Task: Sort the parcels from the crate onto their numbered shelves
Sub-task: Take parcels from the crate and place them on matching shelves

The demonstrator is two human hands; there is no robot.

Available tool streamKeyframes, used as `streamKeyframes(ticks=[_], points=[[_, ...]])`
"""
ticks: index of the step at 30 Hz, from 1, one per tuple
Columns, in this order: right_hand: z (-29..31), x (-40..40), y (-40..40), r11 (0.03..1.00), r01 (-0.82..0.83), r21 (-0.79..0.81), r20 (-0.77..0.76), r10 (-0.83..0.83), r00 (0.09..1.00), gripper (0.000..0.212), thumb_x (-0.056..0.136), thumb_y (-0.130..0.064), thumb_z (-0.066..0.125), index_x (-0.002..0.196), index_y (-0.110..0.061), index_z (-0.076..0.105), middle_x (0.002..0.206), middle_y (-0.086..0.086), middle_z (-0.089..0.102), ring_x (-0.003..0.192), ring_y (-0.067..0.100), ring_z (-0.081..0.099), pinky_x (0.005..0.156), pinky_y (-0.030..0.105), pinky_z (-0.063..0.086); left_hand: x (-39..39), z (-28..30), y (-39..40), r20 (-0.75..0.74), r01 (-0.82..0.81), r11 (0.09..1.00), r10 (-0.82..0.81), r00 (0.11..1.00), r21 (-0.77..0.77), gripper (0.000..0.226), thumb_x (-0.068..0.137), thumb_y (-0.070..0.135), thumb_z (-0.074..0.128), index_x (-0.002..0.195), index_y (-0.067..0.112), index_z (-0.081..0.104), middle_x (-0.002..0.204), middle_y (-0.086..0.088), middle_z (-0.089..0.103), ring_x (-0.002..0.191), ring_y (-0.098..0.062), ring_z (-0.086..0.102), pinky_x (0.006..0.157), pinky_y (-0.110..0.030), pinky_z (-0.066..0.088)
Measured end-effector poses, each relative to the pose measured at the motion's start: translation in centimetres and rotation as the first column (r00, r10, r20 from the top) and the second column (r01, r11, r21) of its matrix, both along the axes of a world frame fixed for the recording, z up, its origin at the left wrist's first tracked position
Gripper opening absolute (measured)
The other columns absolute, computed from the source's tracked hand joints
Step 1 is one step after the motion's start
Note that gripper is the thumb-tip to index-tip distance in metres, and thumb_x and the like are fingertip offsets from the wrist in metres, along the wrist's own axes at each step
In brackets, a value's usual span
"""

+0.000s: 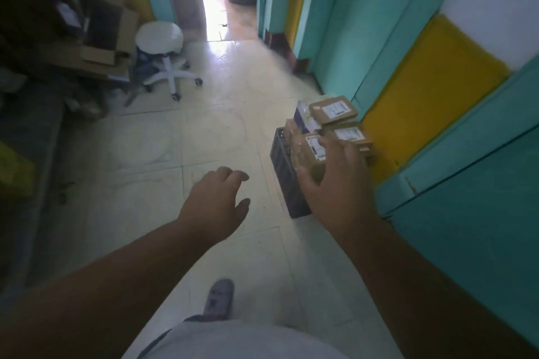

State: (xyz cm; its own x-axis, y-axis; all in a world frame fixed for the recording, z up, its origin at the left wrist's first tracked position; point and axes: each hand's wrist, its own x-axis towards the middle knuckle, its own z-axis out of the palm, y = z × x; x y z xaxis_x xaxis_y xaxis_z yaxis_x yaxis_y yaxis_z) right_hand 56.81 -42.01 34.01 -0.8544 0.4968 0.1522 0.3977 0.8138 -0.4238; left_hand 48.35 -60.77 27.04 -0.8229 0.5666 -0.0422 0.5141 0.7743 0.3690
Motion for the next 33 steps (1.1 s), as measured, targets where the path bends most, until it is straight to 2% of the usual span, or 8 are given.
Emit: streamKeyframes(ticks=[3,6,11,20,23,28,30,33], points=[[1.1,-4.3,3.7,0.995,0.104,-0.002,-0.033,-0.104,0.994,0.055,0.09,-0.037,0.067,0.137,-0.016,0.05,0.133,0.012,0.052,0.12,0.029,0.051,0.094,0.046,0.052,-7.0,1.6,5.0,0.012,0.121,0.993,-0.121,0.993,-0.006,0.047,0.093,0.042,0.058,0.137,0.027,0.049,0.137,-0.002,0.053,0.12,-0.023,0.051,0.099,-0.04,0.048],[1.0,-8.0,8.3,0.973,0.23,0.031,-0.005,-0.23,0.973,0.056,0.09,-0.039,0.068,0.138,-0.017,0.049,0.136,0.01,0.052,0.122,0.027,0.049,0.098,0.043,0.049,-12.9,1.5,11.4,0.041,0.228,0.974,-0.228,0.973,-0.009,0.047,0.094,0.042,0.057,0.137,0.028,0.048,0.138,0.0,0.053,0.122,-0.022,0.051,0.102,-0.039,0.047],[-0.5,-14.0,16.6,0.951,0.308,0.008,0.0,-0.308,0.951,0.058,0.089,-0.036,0.068,0.138,-0.012,0.051,0.134,0.013,0.055,0.121,0.028,0.051,0.098,0.04,0.047,-20.4,0.8,22.5,0.1,0.299,0.953,-0.301,0.948,0.04,0.043,0.094,0.04,0.058,0.135,0.028,0.051,0.137,0.001,0.055,0.119,-0.021,0.053,0.096,-0.035,0.047],[-2.5,-25.9,24.2,0.899,0.437,-0.02,-0.044,-0.438,0.898,0.055,0.088,-0.042,0.061,0.135,-0.013,0.052,0.126,0.009,0.06,0.113,0.023,0.055,0.089,0.039,0.052,-33.6,-0.3,31.7,0.153,0.469,0.882,-0.457,0.876,-0.054,0.041,0.095,0.037,0.058,0.134,0.028,0.052,0.136,0.006,0.056,0.119,-0.015,0.053,0.095,-0.03,0.047],[-4.0,-29.4,25.4,0.837,0.547,0.006,-0.004,-0.547,0.837,0.057,0.089,-0.042,0.063,0.137,-0.014,0.049,0.131,0.009,0.057,0.118,0.023,0.052,0.096,0.037,0.049,-38.2,-2.4,35.7,0.182,0.614,0.788,-0.597,0.781,-0.051,0.04,0.093,0.033,0.062,0.131,0.029,0.052,0.137,0.006,0.056,0.119,-0.016,0.055,0.094,-0.033,0.051],[-6.1,-34.6,24.7,0.661,0.75,-0.03,0.047,-0.748,0.662,0.059,0.09,-0.04,0.065,0.141,-0.017,0.046,0.137,0.007,0.052,0.126,0.025,0.048,0.103,0.045,0.046,-45.3,-5.7,40.2,0.218,0.793,0.606,-0.767,0.604,-0.061,0.044,0.09,0.03,0.065,0.132,0.028,0.05,0.136,0.004,0.057,0.118,-0.021,0.057,0.092,-0.04,0.056],[-7.3,-36.1,24.4,0.59,0.805,-0.056,0.097,-0.799,0.593,0.057,0.092,-0.041,0.062,0.142,-0.02,0.045,0.137,0.005,0.05,0.125,0.023,0.048,0.103,0.044,0.047,-47.3,-7.3,41.7,0.275,0.794,0.605,-0.756,0.594,-0.054,0.043,0.09,0.03,0.065,0.131,0.028,0.05,0.133,0.004,0.059,0.113,-0.019,0.06,0.087,-0.038,0.058],[-9.7,-37.1,25.0,0.546,0.837,-0.044,0.162,-0.822,0.545,0.056,0.092,-0.042,0.061,0.141,-0.021,0.044,0.135,0.005,0.053,0.122,0.022,0.05,0.1,0.042,0.049,-48.8,-10.2,44.2,0.401,0.775,0.631,-0.699,0.592,-0.043,0.041,0.089,0.032,0.063,0.128,0.028,0.051,0.127,0.003,0.061,0.102,-0.018,0.063,0.079,-0.038,0.06]])
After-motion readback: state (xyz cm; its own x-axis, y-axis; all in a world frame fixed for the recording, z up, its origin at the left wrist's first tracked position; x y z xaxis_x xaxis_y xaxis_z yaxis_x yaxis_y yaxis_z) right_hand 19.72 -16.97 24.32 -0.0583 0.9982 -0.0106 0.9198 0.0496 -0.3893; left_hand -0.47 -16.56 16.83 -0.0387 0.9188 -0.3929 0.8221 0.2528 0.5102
